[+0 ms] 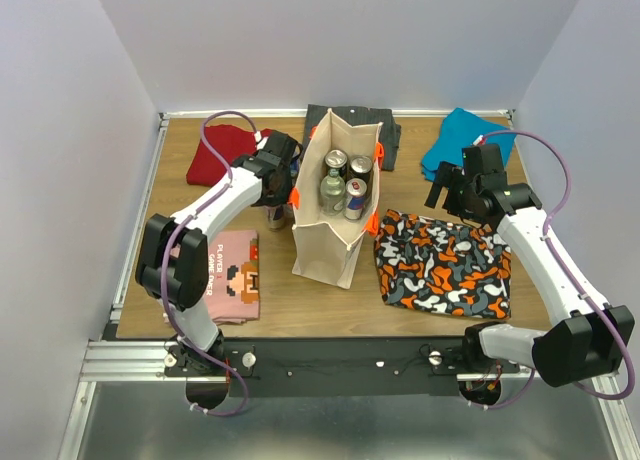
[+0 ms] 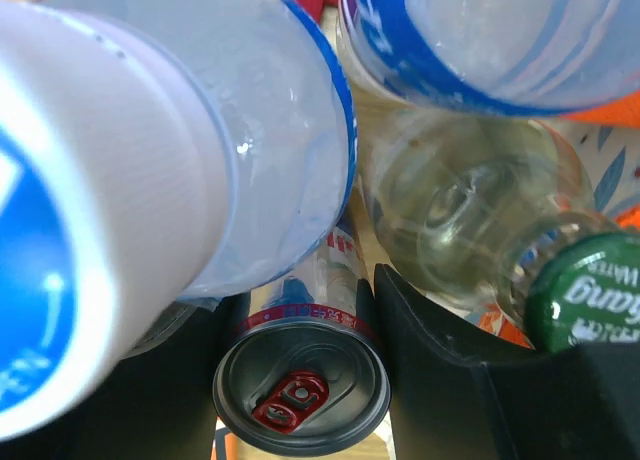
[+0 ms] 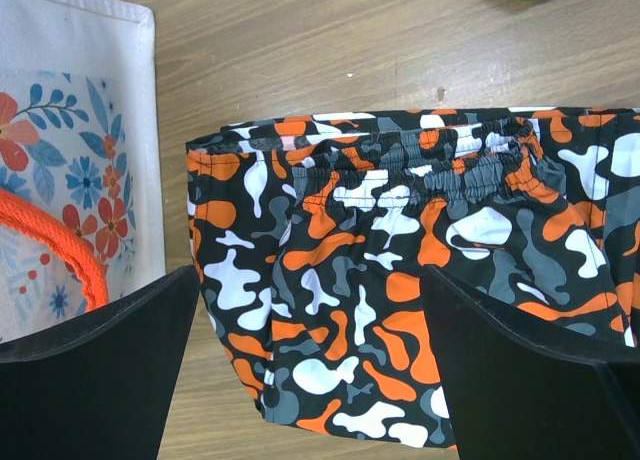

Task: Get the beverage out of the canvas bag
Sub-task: Place the drink at the center of the board.

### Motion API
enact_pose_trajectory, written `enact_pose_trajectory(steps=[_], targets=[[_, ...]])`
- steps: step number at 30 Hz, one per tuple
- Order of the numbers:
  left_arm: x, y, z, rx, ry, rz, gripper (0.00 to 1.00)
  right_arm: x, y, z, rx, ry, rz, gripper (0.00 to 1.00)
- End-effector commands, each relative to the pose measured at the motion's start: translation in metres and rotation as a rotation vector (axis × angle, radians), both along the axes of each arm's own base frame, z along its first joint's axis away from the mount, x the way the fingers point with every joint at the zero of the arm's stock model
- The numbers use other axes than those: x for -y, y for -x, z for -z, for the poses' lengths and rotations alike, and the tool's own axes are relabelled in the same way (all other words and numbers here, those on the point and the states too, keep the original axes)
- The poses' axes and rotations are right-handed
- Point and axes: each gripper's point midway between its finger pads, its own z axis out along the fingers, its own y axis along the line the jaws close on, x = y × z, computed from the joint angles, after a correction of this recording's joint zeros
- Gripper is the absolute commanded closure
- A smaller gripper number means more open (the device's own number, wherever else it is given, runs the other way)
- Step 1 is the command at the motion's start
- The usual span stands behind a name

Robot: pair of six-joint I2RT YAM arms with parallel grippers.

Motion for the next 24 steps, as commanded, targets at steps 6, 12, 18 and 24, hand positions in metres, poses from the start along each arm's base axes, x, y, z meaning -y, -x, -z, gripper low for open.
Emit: enact_pose_trajectory(steps=[6, 12, 18, 24], targets=[[-0.0041, -0.0231, -0.0244, 0.095, 0.0, -0.058, 0.85, 0.0061, 0.0034, 0.0064, -0.021, 0.013, 0.021, 0.0], [-0.0079, -0.0196, -0.0236, 0.09, -0.015, -0.061, 0.67, 0.0054, 0.0026, 0.0066, -0.023, 0.012, 0.018, 0.0], [-0.009, -0.0178, -0.0277, 0.102, -0.008, -0.057, 0.55, 0.0047, 0.0024, 0.0064, -0.022, 0.012, 0.014, 0.0], [-0.0091, -0.0169, -0.029, 0.102, -0.011, -0.054, 0.37, 0.0044, 0.0033, 0.0048, -0.018, 0.009, 0.011, 0.0]])
